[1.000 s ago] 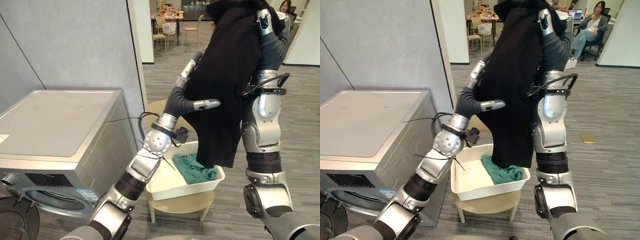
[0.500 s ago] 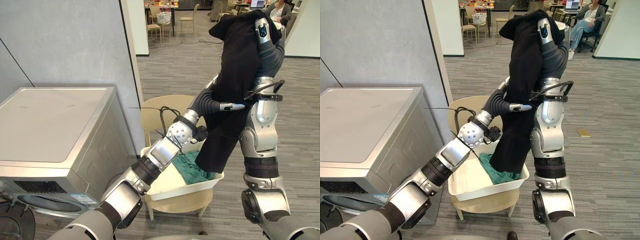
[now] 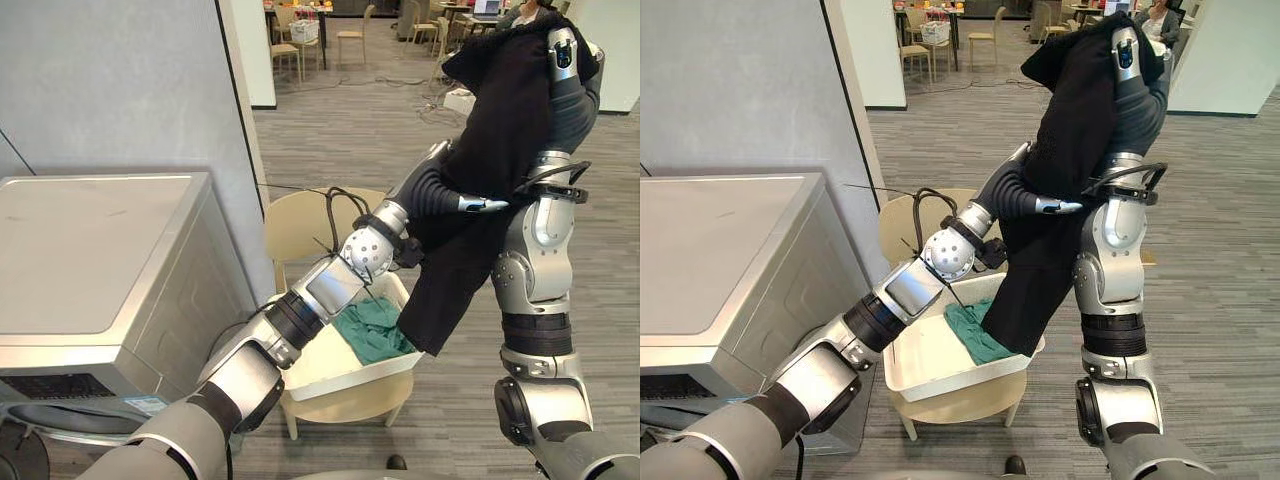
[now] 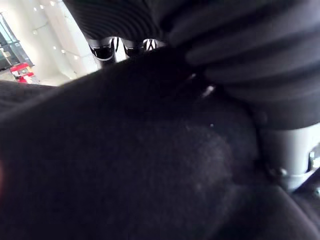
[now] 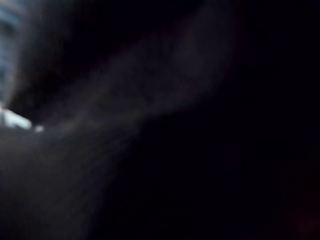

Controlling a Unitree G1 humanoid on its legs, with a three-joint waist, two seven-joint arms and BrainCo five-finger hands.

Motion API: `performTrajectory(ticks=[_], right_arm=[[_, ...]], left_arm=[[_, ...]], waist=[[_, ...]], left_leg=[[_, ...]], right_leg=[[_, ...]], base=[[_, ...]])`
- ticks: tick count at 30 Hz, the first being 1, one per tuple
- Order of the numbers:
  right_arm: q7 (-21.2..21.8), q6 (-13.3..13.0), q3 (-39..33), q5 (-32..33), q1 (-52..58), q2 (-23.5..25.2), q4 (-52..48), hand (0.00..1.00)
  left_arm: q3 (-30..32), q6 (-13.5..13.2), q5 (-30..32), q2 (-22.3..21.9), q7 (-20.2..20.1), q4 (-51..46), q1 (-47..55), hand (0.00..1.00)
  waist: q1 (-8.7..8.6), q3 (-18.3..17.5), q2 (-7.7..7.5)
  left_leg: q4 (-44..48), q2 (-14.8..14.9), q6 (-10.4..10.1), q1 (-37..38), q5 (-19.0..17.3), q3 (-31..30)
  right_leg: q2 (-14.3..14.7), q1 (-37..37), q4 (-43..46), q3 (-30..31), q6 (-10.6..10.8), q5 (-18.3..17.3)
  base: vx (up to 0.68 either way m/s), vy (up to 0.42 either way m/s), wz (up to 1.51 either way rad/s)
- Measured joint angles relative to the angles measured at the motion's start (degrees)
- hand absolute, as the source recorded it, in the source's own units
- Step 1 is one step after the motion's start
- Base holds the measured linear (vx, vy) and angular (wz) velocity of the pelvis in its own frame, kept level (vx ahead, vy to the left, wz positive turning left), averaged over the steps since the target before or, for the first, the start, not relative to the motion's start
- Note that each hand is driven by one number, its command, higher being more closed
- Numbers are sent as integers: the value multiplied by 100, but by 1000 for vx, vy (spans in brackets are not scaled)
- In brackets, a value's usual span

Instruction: Pick up the laundry basket with both hands and put the clothes into the washing machine.

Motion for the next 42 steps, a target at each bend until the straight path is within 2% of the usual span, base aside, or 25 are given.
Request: performTrajectory(ticks=[11, 12, 20, 26, 27, 28, 30, 31, 32, 35, 42], right_arm=[[0, -13, -62, 13, 50, 10, 93, 100], [0, -18, -62, 13, 50, 11, 115, 0], [11, -25, -139, 106, 318, -66, 171, 0], [132, -12, -622, 527, 1143, -63, -30, 0], [195, -11, -781, 613, 1382, -59, -162, 0], [349, -14, -938, 674, 1804, -58, -406, 0], [477, -18, -1134, 682, 2323, -50, -609, 0], [481, -14, -1442, 695, 2679, -8, -619, 0], [468, -10, -1715, 701, 2860, 7, -618, 0], [463, -5, -2116, 664, 3004, 6, -619, 0], [365, -5, -2220, 666, 3147, 251, -608, 0]], left_arm=[[-9, -36, 2, 9, -74, 4, -34, 100], [-9, -33, 1, 12, -99, 8, -34, 100], [-170, -30, 2, -27, -187, 200, -29, 100], [-254, 31, 78, -393, -503, 333, 323, 100], [-196, 78, 73, -406, -492, 334, 420, 100], [169, 259, 61, -375, -400, 420, 439, 100], [699, 369, 57, -243, -248, 442, 440, 100], [1081, 427, 56, 44, -124, 442, 460, 100], [1244, 439, 58, 201, -89, 435, 544, 100], [1471, 513, 58, 314, -4, 377, 901, 100], [1446, 559, 58, 129, -20, 144, 1398, 100]], waist=[[8, 2, -71], [8, 5, -81], [-3, 6, -197], [12, 15, -223], [5, 15, -221], [-12, 16, -219], [-82, 23, -208], [-163, 35, -192], [-172, 40, -182], [-163, 42, -170], [-170, 81, -94]], left_leg=[[-15, 0, 0, 56, 1, 5], [-15, 0, 0, 61, 1, 12], [-29, 1, 1, 97, 1, 73], [-40, -6, 2, 97, 0, 110], [-40, -4, 2, 93, 0, 131], [-41, 4, 2, 82, -1, 134], [-41, 9, 4, 74, -4, 146], [-42, 7, 10, 75, -10, 151], [-40, 3, 9, 76, -16, 173], [-29, 2, 3, 55, -26, 216], [-28, 3, 2, 0, -26, 211]], right_leg=[[9, 1, -12, 14, 0, 0], [9, 2, -12, 20, 0, 0], [16, 2, -22, 79, 0, 3], [21, -22, -20, 108, 3, 2], [27, -38, -19, 125, 3, 2], [39, -37, -17, 134, 4, 2], [46, -38, -12, 156, 7, -2], [43, -46, 4, 163, 15, -9], [43, -59, 7, 186, 16, -9], [44, -105, 18, 195, 19, -11], [42, -134, 23, 191, 34, -24]], base=[[0, 0, 0], [-29, -4, -5], [-22, -4, -3], [-5, -2, -2], [-18, -7, -6], [-28, -9, -7], [-51, -13, -5], [-57, -9, -6], [-39, -3, -5], [-35, -5, -7], [-4, -2, 1]])
